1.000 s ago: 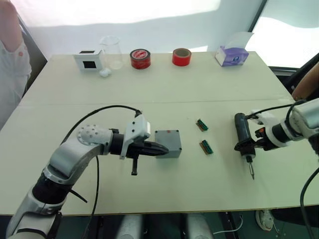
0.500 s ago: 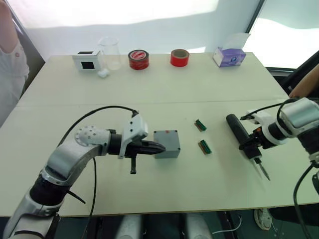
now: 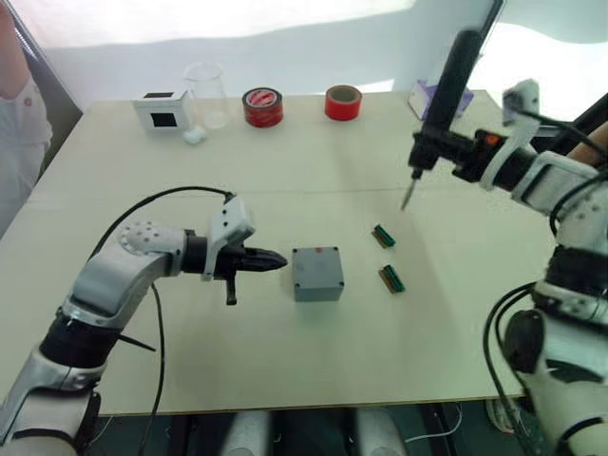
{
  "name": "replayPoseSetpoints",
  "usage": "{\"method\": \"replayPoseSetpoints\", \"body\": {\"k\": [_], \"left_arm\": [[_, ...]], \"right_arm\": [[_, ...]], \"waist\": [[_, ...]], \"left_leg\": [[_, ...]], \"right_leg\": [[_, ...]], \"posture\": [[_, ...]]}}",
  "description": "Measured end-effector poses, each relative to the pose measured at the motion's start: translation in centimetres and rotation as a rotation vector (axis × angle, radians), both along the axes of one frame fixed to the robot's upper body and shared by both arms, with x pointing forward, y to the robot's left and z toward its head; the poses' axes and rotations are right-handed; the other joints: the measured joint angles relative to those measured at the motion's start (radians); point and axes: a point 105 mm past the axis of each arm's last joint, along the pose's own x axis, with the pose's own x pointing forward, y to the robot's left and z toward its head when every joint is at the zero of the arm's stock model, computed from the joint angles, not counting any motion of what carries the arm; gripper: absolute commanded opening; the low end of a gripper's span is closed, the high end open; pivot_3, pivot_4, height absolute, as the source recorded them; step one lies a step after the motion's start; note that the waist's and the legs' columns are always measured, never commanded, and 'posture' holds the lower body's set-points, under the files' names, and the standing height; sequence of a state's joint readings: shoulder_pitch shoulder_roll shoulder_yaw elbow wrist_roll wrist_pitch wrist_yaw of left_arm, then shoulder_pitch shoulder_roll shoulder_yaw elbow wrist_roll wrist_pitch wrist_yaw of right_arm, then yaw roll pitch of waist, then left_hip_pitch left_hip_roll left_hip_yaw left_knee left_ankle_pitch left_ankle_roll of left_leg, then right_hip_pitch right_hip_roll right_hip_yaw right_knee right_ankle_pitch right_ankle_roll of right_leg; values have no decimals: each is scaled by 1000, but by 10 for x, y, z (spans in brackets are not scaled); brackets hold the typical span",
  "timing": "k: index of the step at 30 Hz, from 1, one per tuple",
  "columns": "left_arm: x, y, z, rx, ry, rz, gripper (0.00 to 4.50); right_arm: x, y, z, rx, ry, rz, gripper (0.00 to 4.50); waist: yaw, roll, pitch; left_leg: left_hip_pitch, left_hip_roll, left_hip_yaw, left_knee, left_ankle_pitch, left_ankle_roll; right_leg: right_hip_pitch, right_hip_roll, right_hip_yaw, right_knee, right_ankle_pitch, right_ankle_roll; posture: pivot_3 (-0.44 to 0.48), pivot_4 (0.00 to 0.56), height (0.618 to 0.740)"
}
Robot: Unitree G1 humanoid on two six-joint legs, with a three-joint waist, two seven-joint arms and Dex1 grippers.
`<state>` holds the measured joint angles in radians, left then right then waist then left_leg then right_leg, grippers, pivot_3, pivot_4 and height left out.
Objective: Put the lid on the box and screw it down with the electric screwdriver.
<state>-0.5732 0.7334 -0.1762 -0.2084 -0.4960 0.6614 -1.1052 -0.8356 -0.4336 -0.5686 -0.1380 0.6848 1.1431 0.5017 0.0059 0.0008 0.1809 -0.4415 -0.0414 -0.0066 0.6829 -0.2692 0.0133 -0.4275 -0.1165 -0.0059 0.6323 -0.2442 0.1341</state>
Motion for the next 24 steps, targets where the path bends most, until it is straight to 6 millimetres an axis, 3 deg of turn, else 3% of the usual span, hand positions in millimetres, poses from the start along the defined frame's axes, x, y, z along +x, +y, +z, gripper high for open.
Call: {"method": "replayPoseSetpoints", "body": {"k": [2,3,8,12,17,24], "left_arm": [[6,0,-1,-7,13,7,0],[8,-3,-2,-14,17,1,0],[3,-25,-16,-29,58,-75,0],[9,-31,-15,-34,36,-75,0],[15,-38,-29,62,-59,-99,0],[16,-40,-31,59,-73,-113,0]], "right_arm": [[-22,21,-7,28,-69,50,1843],[-29,38,-21,20,-58,75,1843],[-35,72,-49,-13,-34,101,1843],[-40,81,-53,-47,-92,94,1843],[-40,89,-75,-114,-85,79,1843],[-36,95,-81,-184,-131,67,1843]], "waist": [[1,0,0],[-2,0,0],[-5,1,0],[-8,1,0],[-18,0,-1],[-16,0,-1]], "left_leg": [[0,0,0,0,0,0],[1,0,1,0,0,0],[1,-1,1,1,0,0],[2,-1,1,0,0,0],[4,-1,1,0,0,0],[5,0,1,0,0,1]], "right_leg": [[0,0,0,0,0,0],[0,0,1,1,0,0],[0,0,1,2,0,0],[0,0,1,2,0,0],[1,1,1,2,0,0],[3,1,2,2,0,0]], "posture": [[0,150,740],[0,150,740],[0,150,740],[0,150,740],[0,150,740],[0,150,740]]}}
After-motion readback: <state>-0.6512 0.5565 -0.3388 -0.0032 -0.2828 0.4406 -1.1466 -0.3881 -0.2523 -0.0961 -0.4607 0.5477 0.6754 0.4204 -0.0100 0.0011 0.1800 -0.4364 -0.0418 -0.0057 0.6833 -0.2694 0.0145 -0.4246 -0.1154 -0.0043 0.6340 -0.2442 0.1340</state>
